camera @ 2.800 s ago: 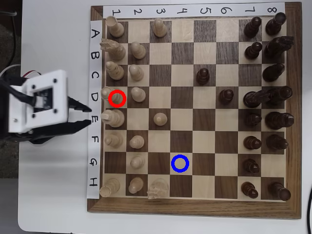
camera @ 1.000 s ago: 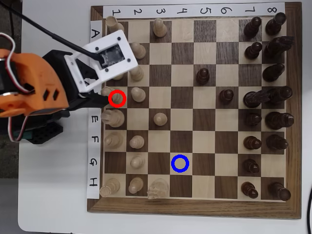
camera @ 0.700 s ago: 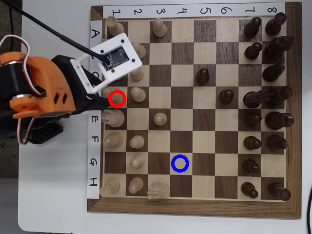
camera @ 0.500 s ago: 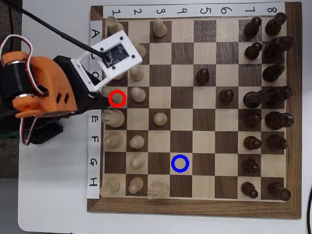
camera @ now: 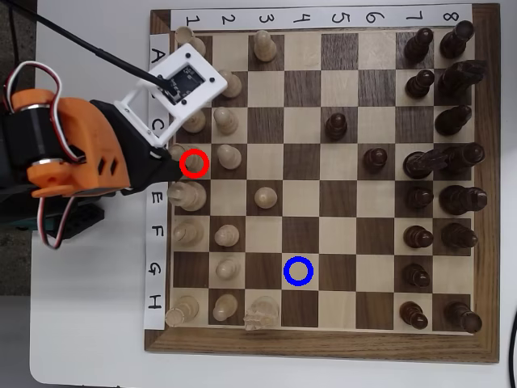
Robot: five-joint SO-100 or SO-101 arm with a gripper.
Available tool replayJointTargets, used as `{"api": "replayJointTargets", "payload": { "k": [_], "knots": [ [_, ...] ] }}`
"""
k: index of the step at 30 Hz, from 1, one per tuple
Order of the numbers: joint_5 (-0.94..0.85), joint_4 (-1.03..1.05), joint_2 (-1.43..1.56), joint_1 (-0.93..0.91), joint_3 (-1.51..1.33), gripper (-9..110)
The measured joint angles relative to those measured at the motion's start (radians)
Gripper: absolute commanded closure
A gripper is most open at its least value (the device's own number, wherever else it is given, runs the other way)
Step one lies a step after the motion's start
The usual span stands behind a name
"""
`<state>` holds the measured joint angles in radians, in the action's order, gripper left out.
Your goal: Move the piece to destination
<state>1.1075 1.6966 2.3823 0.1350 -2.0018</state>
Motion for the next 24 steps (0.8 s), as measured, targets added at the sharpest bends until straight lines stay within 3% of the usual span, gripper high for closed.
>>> {"api": "replayJointTargets", "payload": {
  "k": [24],
  "knots": [
    [-0.049, -0.005, -0.014, 0.028, -0.077, 85]
  ]
}}
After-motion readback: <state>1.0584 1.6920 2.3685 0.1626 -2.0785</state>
